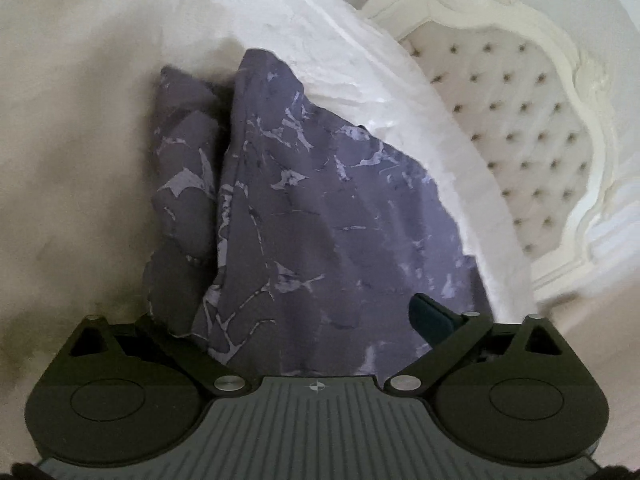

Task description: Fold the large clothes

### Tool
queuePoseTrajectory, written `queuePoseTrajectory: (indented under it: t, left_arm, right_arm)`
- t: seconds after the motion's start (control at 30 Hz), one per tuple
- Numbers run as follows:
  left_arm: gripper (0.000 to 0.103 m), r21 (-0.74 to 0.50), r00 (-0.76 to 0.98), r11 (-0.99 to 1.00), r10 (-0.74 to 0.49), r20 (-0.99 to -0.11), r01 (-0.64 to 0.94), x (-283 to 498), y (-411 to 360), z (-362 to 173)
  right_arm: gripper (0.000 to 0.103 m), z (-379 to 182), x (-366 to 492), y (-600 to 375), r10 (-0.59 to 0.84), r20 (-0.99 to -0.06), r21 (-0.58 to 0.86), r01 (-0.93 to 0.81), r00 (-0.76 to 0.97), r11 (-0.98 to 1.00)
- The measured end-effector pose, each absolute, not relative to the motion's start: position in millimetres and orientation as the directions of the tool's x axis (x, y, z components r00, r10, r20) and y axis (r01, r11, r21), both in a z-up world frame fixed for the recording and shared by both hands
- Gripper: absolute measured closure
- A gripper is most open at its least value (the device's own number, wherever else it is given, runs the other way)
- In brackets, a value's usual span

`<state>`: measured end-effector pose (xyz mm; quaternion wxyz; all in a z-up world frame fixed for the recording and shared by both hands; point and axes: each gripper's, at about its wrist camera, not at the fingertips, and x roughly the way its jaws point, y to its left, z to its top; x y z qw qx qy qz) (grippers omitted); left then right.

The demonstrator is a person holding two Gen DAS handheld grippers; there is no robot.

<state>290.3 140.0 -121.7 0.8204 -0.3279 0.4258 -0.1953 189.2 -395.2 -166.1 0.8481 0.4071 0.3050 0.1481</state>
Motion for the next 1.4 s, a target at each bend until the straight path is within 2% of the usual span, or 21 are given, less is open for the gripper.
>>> queuePoseTrajectory:
  t: [0.03,0.07,0.1,0.17,0.27,0.53,0.63,0.73,0.83,0.9,0.97,1.03,1.13,1.3,1.4]
  left_arm:
    - [0.045,-0.689,0.557,0.724,-0.583,-0.592,0.025,290,139,-121]
    - [0.061,-0.651,0.555,0.759,-0.545,-0.628,0.009,289,138,-120]
    - [0.064,-0.640,0.551,0.768,-0.541,-0.636,0.015,288,138,-120]
    - [0.074,-0.665,0.553,0.747,-0.554,-0.622,0.000,285,143,-118]
    - [0.076,-0.691,0.556,0.723,-0.572,-0.603,-0.004,276,147,-111]
    - [0.076,-0.703,0.499,0.711,-0.614,-0.611,0.014,223,159,-92]
    - [0.076,-0.707,0.452,0.707,-0.638,-0.624,0.021,198,166,-88]
    - [0.076,-0.704,0.413,0.710,-0.649,-0.639,0.025,169,175,-88]
    - [0.073,-0.677,0.403,0.735,-0.631,-0.663,0.036,151,183,-89]
    - [0.065,-0.616,0.411,0.786,-0.580,-0.703,0.056,146,184,-93]
    - [0.044,-0.549,0.433,0.833,-0.520,-0.736,0.069,146,180,-98]
    - [0.035,-0.501,0.463,0.861,-0.480,-0.745,0.085,150,175,-104]
    - [0.029,-0.485,0.507,0.870,-0.460,-0.729,0.091,149,169,-112]
    - [0.026,-0.471,0.549,0.876,-0.447,-0.707,0.106,143,162,-117]
    - [0.020,-0.450,0.557,0.883,-0.442,-0.703,0.133,138,159,-117]
  right_arm:
    - [0.031,-166,190,-394,0.507,-0.409,0.778,-0.001,0.759,0.629]
    - [0.048,-166,193,-393,0.500,-0.454,0.760,0.027,0.737,0.650]
    - [0.049,-166,194,-391,0.497,-0.481,0.749,0.043,0.722,0.661]
    - [0.064,-161,192,-389,0.507,-0.475,0.751,0.032,0.719,0.659]
    - [0.069,-149,187,-384,0.491,-0.493,0.741,0.052,0.718,0.669]
    - [0.070,-128,131,-383,0.521,-0.543,0.741,0.084,0.659,0.666]
    - [0.070,-125,96,-381,0.526,-0.590,0.726,0.117,0.612,0.678]
    - [0.069,-123,59,-376,0.538,-0.628,0.711,0.134,0.562,0.690]
    - [0.061,-121,33,-370,0.553,-0.655,0.700,0.137,0.514,0.701]
    - [0.047,-118,22,-362,0.528,-0.701,0.648,0.119,0.478,0.752]
    - [0.025,-116,17,-355,0.467,-0.754,0.570,0.107,0.462,0.815]
    - [0.018,-114,15,-355,0.414,-0.781,0.513,0.102,0.467,0.852]
    - [0.014,-110,13,-360,0.376,-0.781,0.491,0.118,0.498,0.863]
    - [0.010,-121,25,-371,0.373,-0.758,0.513,0.137,0.534,0.847]
    - [0.005,-125,25,-378,0.395,-0.734,0.553,0.148,0.553,0.820]
